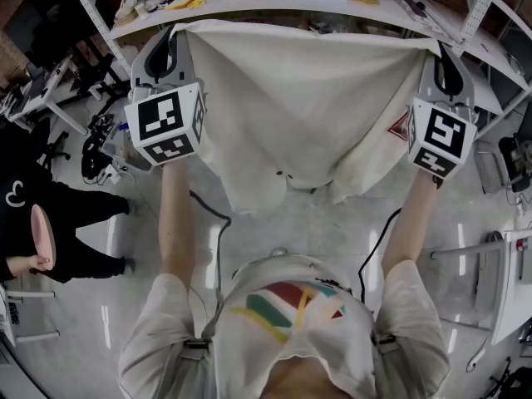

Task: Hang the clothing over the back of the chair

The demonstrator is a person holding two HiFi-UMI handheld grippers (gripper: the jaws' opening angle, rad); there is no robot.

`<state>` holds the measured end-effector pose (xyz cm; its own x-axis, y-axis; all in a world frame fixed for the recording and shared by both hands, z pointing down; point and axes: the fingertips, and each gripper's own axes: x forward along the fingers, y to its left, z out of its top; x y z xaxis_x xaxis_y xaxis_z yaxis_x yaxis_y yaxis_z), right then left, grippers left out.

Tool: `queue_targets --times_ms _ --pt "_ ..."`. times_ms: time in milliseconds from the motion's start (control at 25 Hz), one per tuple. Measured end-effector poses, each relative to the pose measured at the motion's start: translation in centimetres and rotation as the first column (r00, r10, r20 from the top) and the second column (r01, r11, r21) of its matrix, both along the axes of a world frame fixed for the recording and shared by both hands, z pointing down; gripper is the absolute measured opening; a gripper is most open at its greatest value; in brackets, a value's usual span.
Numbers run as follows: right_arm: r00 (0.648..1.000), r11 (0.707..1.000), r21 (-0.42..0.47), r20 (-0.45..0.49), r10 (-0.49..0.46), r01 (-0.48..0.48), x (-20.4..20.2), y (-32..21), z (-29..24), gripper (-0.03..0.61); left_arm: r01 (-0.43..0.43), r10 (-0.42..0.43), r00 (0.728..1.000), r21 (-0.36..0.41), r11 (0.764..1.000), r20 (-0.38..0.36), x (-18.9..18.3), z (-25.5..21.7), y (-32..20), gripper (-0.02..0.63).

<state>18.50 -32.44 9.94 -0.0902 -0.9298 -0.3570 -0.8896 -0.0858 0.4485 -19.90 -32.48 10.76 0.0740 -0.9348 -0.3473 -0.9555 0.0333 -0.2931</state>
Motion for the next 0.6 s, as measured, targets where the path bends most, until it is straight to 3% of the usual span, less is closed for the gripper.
queue_targets --times_ms 320,600 --pt "1.0 0.999 0.039 -0.009 0.013 -0.013 0.2 -1.1 -1.9 0.012 -0.004 0.004 1.0 0.035 0.999 0.019 0.2 -1.9 -1.1 0.015" --pt "1.0 0.997 -0.079 -0.026 0.009 -0.011 0.1 -3.9 2.7 0.012 -0.006 0.007 1.0 -0.09 0.996 0.008 0.0 3.1 -4.0 0.015"
